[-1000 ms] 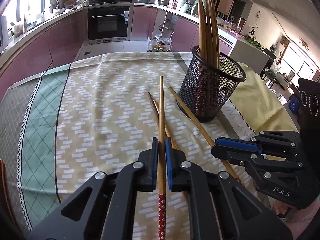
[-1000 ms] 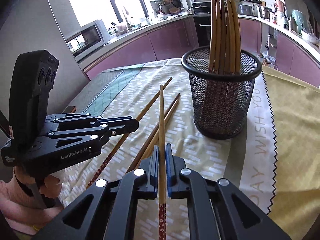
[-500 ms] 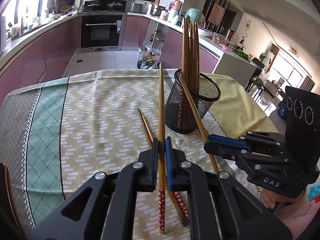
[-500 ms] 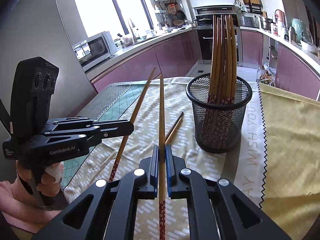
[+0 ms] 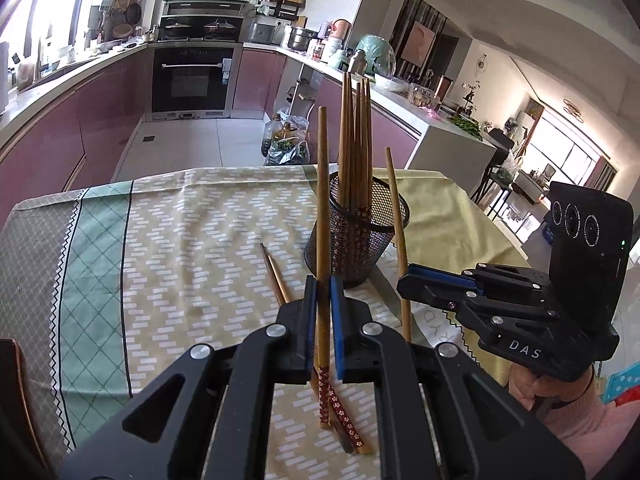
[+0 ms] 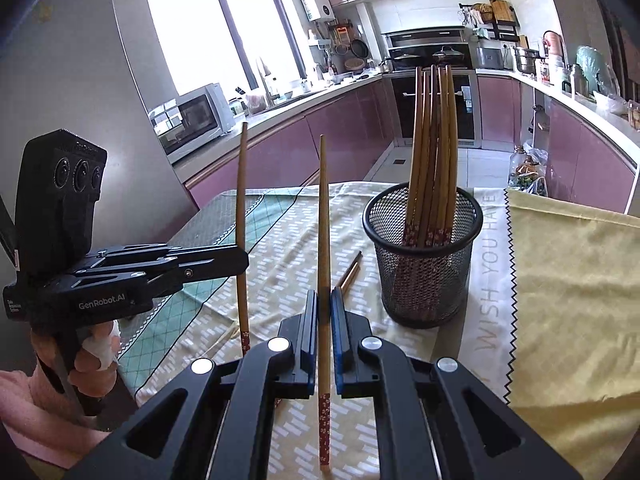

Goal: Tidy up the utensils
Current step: 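Lift both chopsticks upright and carry them over the mesh cup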

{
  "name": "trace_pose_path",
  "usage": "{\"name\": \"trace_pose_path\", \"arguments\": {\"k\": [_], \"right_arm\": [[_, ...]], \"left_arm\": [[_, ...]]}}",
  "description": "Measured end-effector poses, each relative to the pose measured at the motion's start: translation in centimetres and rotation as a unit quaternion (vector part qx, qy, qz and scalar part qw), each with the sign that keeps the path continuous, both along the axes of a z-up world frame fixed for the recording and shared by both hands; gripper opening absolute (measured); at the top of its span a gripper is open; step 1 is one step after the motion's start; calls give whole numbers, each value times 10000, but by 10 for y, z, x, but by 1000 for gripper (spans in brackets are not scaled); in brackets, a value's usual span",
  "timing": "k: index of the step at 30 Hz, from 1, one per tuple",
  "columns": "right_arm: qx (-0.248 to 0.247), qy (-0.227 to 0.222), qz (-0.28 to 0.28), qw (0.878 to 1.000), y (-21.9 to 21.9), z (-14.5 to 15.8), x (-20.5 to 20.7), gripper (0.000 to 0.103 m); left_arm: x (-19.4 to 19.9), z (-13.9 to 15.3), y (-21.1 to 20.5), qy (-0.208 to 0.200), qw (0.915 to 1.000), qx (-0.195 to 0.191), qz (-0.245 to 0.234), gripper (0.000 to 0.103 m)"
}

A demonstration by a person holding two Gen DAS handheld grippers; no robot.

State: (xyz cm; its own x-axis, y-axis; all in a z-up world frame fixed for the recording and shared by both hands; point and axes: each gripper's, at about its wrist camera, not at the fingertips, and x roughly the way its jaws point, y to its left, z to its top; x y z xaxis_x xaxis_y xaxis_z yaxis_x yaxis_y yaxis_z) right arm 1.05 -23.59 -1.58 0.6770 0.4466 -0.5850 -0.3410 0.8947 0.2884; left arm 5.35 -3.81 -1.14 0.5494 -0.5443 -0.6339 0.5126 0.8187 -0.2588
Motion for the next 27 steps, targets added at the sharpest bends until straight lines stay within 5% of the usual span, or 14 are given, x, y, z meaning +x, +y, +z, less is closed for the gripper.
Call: {"name": "trace_pose_path", "arguments": {"k": [27], "right_arm": [[-61, -777, -286, 9965, -26, 51, 1, 6]], "left_arm": [[-1, 47, -10, -563, 9977, -350, -151, 7]]}}
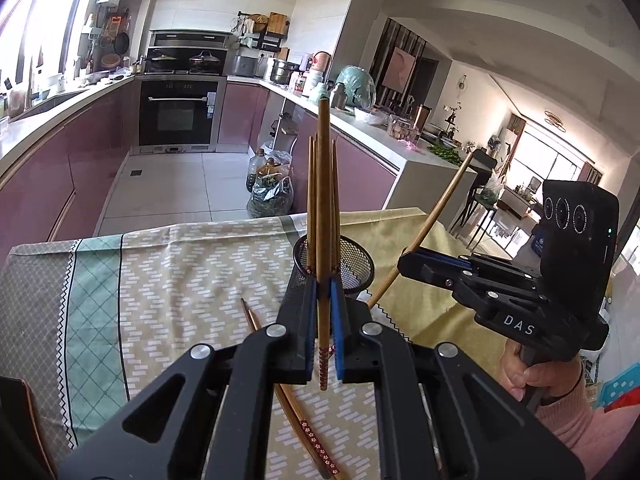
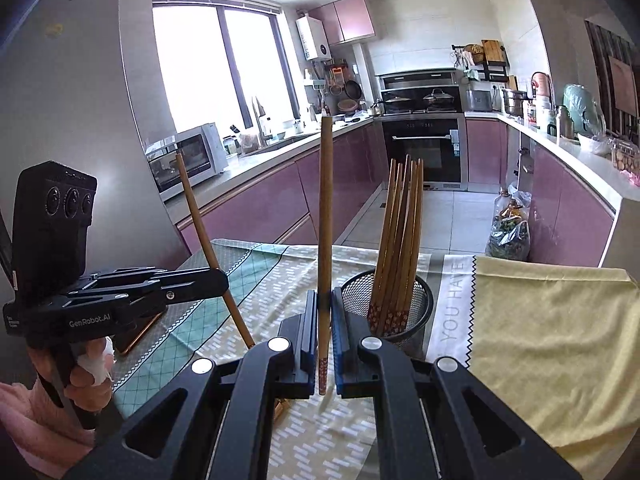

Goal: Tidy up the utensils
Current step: 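Lift both chopsticks upright and carry them over the mesh cup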

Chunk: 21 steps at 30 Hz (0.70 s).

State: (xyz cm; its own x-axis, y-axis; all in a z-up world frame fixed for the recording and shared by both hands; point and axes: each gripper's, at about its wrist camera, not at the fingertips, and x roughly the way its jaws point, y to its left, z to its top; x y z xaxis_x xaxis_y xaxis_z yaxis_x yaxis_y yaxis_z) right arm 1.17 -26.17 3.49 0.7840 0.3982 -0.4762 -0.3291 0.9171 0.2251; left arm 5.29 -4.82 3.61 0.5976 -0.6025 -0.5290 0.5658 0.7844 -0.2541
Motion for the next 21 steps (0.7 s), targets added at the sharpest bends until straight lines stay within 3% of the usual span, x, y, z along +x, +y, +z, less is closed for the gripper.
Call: {"name": "trace_pose_path", "arguments": {"k": [21], "right_arm": [[-120, -526, -93, 9985, -14, 47, 13, 6]], "left_arm": [[15, 53, -21, -658, 9976, -195, -7, 7]]}}
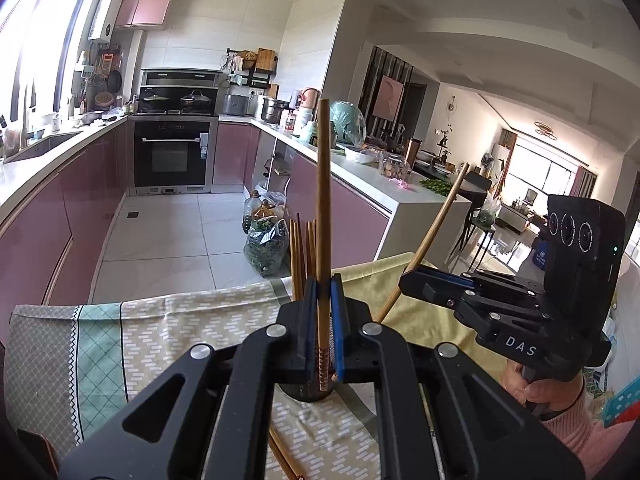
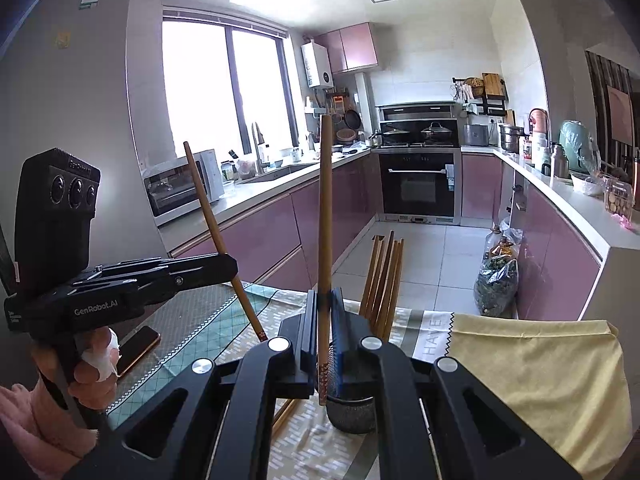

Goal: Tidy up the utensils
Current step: 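Lift both chopsticks upright and carry them over the mesh cup, then lower the chopsticks into the mesh cup and open both grippers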

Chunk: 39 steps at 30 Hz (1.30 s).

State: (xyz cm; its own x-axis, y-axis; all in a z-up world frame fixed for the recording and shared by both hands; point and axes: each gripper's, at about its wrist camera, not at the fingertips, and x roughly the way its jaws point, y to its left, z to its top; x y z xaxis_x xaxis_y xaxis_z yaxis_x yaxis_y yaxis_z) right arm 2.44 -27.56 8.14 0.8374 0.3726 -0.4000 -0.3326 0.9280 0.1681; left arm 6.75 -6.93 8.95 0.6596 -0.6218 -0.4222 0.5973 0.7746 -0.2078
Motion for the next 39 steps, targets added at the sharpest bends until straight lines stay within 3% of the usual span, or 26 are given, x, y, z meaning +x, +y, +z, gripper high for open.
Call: {"name": "trace_pose_path", "arguments": {"k": [12, 39], "right_arm": [[-74, -112, -49, 9999, -1, 6, 14, 6], [-80, 458, -147, 9988, 0, -32, 41, 6]], "left_arm": [[11, -1, -18, -187, 9996, 177, 99, 7], [51, -44, -39, 280, 9968, 731, 137, 7]]}}
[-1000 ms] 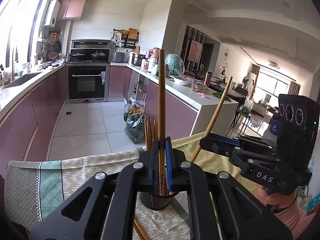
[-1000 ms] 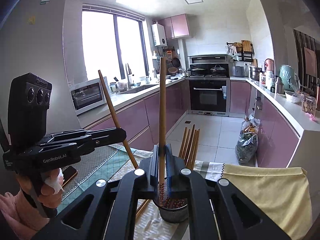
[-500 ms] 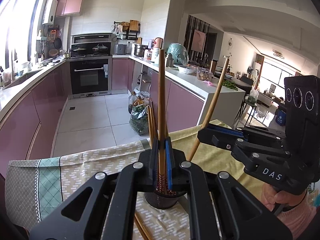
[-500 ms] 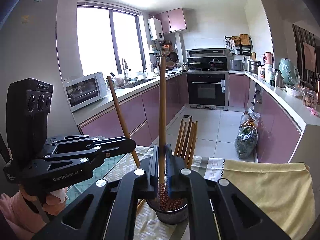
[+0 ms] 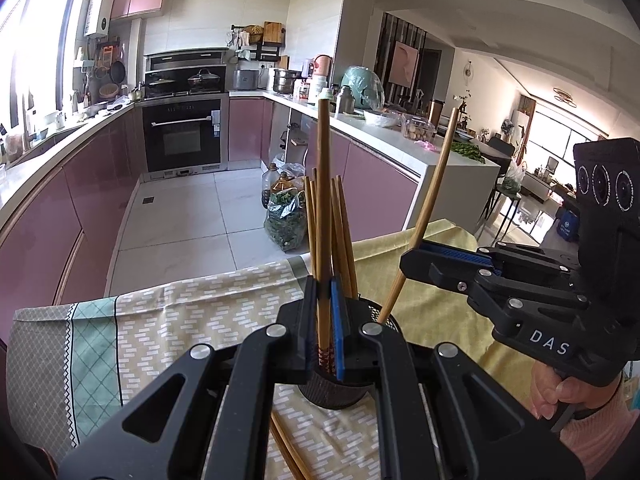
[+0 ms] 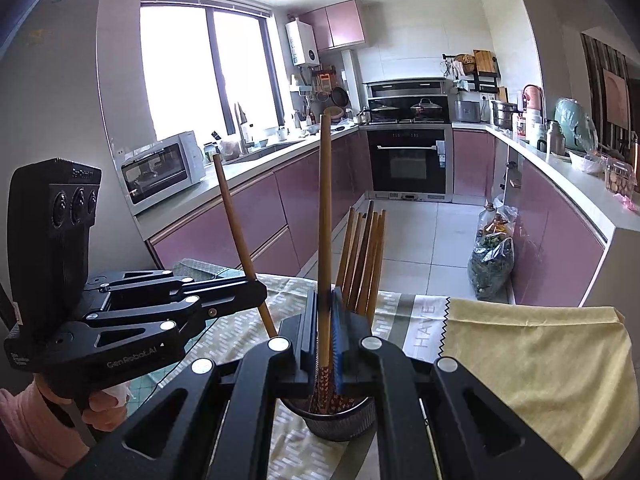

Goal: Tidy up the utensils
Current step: 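Lower the chopsticks into the mesh cup and open both grippers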

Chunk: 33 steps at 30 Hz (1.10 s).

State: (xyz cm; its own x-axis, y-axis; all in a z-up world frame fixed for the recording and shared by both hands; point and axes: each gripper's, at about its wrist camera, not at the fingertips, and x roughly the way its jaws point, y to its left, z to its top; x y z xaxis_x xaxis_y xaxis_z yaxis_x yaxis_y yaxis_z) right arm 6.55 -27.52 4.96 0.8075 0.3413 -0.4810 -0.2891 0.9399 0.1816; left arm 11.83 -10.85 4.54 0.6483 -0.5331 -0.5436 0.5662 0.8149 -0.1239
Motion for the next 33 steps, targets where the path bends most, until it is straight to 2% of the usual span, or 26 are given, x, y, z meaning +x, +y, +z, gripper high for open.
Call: {"name": "trace_pose_path", "arguments": {"k": [18, 33], "right_arm": [[-77, 306, 7, 9995, 5, -19, 11, 6], [4, 536, -72, 9985, 4, -32, 30, 6]], "left_arm": [[1, -14, -8, 85, 9996, 258, 10, 7], [24, -29, -17, 373, 9987, 338, -3, 8]]}}
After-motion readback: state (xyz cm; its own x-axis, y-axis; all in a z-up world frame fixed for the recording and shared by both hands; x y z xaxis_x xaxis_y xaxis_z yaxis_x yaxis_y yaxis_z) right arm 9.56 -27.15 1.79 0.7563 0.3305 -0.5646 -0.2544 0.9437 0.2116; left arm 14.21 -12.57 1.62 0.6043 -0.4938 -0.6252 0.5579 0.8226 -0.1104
